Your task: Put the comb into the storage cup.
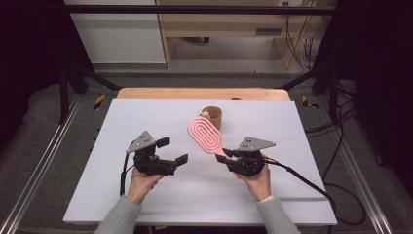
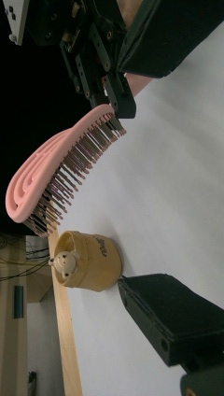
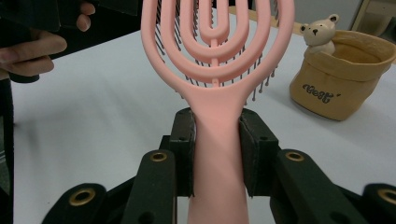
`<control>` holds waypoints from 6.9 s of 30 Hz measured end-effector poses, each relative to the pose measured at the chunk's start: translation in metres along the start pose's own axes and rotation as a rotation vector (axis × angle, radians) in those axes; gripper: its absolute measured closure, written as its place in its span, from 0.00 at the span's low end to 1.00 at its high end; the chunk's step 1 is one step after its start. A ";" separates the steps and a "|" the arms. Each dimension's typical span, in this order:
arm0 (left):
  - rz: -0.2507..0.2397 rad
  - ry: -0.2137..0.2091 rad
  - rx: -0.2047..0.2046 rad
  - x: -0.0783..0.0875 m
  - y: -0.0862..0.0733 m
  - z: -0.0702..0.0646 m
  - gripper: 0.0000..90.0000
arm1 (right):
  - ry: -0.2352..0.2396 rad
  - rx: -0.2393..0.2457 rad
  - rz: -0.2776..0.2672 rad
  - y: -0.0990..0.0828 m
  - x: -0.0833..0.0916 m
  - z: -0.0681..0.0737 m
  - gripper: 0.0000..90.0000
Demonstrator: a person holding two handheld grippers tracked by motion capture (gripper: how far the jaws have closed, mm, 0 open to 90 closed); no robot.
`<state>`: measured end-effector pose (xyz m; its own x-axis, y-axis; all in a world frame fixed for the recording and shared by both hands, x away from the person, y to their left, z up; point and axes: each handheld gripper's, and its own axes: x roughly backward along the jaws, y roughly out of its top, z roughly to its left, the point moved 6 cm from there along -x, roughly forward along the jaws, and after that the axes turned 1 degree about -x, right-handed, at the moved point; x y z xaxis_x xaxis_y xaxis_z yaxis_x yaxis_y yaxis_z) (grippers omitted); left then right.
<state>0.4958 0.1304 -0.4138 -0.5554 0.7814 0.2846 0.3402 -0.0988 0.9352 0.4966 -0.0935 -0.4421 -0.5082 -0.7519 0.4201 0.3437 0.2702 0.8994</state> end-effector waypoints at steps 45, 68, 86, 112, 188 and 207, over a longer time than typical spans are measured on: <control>0.035 -0.052 0.105 -0.051 0.015 -0.021 0.08 | 0.015 0.013 -0.022 0.002 0.001 0.004 0.78; -0.006 -0.034 0.183 -0.061 0.020 -0.026 0.47 | 0.035 0.020 -0.049 0.004 0.001 0.007 0.78; -0.025 -0.062 0.208 -0.061 0.022 -0.032 0.63 | 0.037 0.030 -0.036 0.002 -0.002 0.007 0.79; -0.071 -0.093 0.126 -0.058 0.029 -0.050 0.70 | 0.065 0.016 -0.036 0.002 -0.002 0.008 0.78; -0.063 0.083 0.022 -0.006 0.071 0.003 0.71 | -0.106 -0.076 -0.076 -0.033 0.062 -0.060 0.01; -0.053 0.091 0.008 -0.007 0.089 0.007 0.71 | -0.125 -0.118 -0.075 -0.052 0.073 -0.076 0.01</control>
<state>0.5356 0.1202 -0.3341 -0.6393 0.7261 0.2532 0.3141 -0.0540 0.9479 0.5022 -0.2081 -0.4671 -0.6278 -0.6846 0.3705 0.3877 0.1378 0.9114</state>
